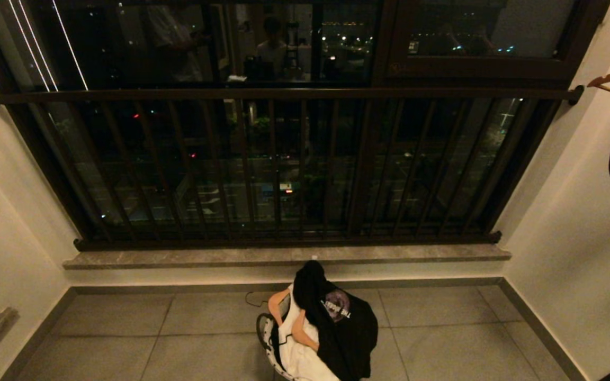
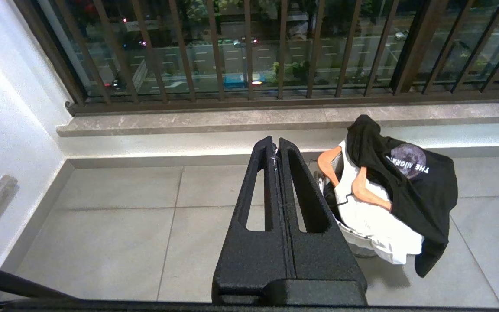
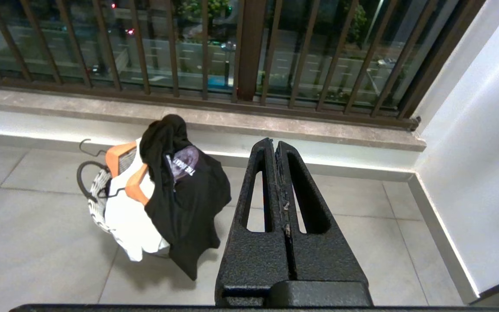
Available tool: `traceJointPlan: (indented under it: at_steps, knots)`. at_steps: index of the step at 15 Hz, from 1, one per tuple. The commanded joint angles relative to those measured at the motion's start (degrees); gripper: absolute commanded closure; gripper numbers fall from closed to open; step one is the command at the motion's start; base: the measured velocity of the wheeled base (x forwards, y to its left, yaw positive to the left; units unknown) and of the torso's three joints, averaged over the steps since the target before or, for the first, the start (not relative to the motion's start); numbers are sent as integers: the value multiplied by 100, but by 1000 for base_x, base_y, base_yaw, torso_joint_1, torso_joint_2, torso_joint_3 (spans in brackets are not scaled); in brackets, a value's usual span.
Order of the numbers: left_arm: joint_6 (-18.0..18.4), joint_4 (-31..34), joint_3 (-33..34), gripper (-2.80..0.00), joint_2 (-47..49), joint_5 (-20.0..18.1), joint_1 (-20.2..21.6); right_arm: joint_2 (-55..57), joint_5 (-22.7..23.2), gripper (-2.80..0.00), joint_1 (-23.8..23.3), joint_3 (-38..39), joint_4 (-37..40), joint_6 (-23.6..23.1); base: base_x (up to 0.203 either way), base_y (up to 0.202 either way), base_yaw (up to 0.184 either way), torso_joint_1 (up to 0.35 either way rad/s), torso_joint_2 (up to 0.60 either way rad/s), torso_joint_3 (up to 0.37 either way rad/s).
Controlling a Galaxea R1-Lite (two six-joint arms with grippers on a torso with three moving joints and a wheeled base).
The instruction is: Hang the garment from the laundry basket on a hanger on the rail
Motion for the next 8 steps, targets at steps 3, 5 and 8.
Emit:
traceJointPlan:
  at_steps: [3,5,8]
  knots:
    - [-6,0,2,0,1,1,-2,9,3,0,0,0,2,-11,0,0,0,0,0,0]
    - [-6,0,-2,0,5,1,5,9,3,0,0,0,2,-11,0,0,0,0,0,0]
    - [-15,0,-2,0,5,1,-2,9,3,0,0,0,2,-11,0,0,0,0,0,0]
